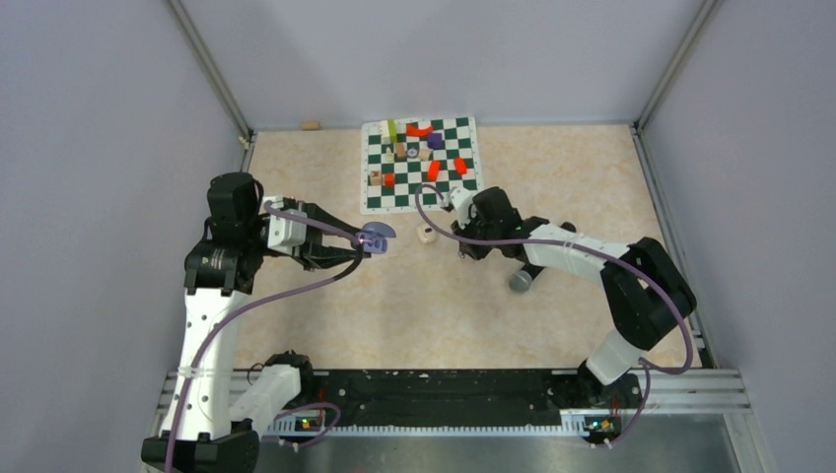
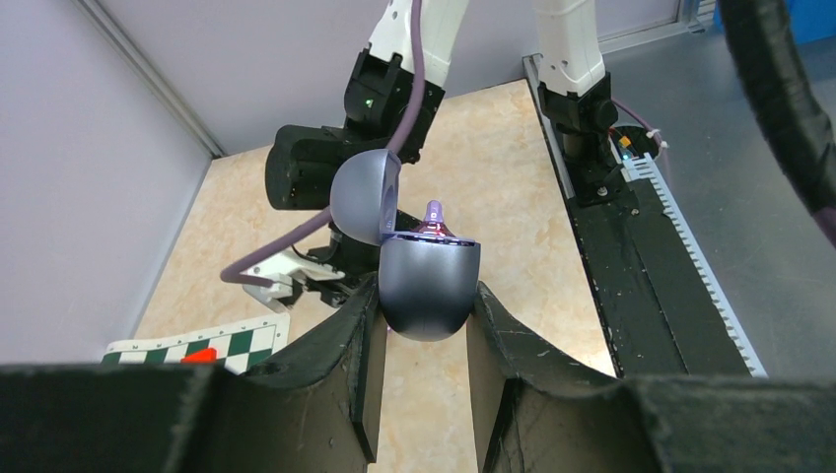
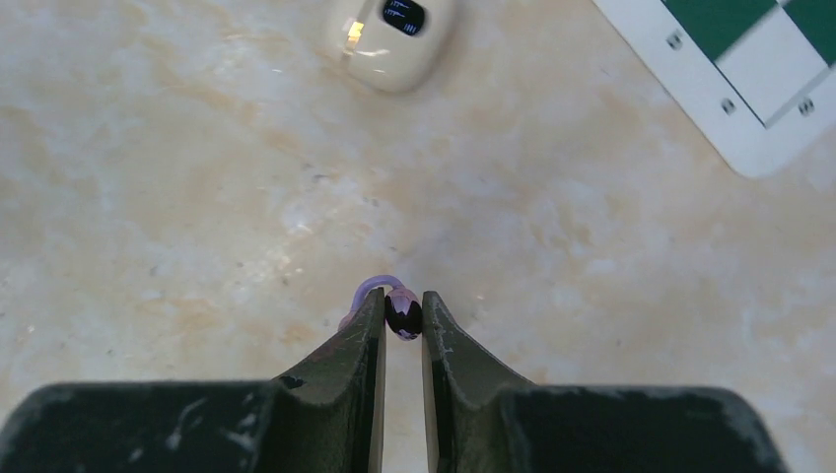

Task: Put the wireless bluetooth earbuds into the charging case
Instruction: Move the right earbud to the center of the board.

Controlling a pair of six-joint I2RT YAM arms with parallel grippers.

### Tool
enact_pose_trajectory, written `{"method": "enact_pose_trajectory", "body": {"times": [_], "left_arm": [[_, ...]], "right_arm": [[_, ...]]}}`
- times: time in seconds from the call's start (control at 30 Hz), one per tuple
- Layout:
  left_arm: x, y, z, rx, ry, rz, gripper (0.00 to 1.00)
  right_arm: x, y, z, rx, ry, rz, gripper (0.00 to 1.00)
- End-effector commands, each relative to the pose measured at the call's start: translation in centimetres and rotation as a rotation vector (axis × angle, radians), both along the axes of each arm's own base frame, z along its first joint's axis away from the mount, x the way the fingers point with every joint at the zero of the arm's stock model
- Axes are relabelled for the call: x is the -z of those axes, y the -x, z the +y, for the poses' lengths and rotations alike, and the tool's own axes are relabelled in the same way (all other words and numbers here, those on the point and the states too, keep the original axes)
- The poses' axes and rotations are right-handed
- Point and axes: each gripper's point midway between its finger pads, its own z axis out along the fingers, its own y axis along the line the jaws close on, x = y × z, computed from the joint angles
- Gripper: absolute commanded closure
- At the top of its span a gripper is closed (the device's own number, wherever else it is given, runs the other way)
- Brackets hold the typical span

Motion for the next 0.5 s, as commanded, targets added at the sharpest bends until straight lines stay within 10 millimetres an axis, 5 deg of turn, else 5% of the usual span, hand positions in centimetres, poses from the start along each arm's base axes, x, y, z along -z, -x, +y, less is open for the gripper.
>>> {"method": "enact_pose_trajectory", "body": {"times": [0.0, 0.2, 0.33, 0.47], "left_arm": [[-0.8, 1.9, -0.2, 0.115, 0.063, -0.007, 1.00], [-0.7, 1.9, -0.2, 0.113, 0.063, -0.008, 1.00], [-0.6, 1.8, -0.1, 0.111, 0.064, -0.007, 1.00], [-0.4, 1.6, -0.1, 0.105, 0.061, -0.004, 1.00]], "right_arm": [[0.6, -4.3, -3.0, 0.289, -0.042, 0.014, 0.95], [2.9, -6.8, -5.6, 0.471, -0.049, 0.083, 0.95], [3.9, -7.0, -6.6, 0.519, -0.034, 0.103, 0.94], [3.4, -6.2, -5.9, 0.495, -0.080, 0.150, 0.82]]}}
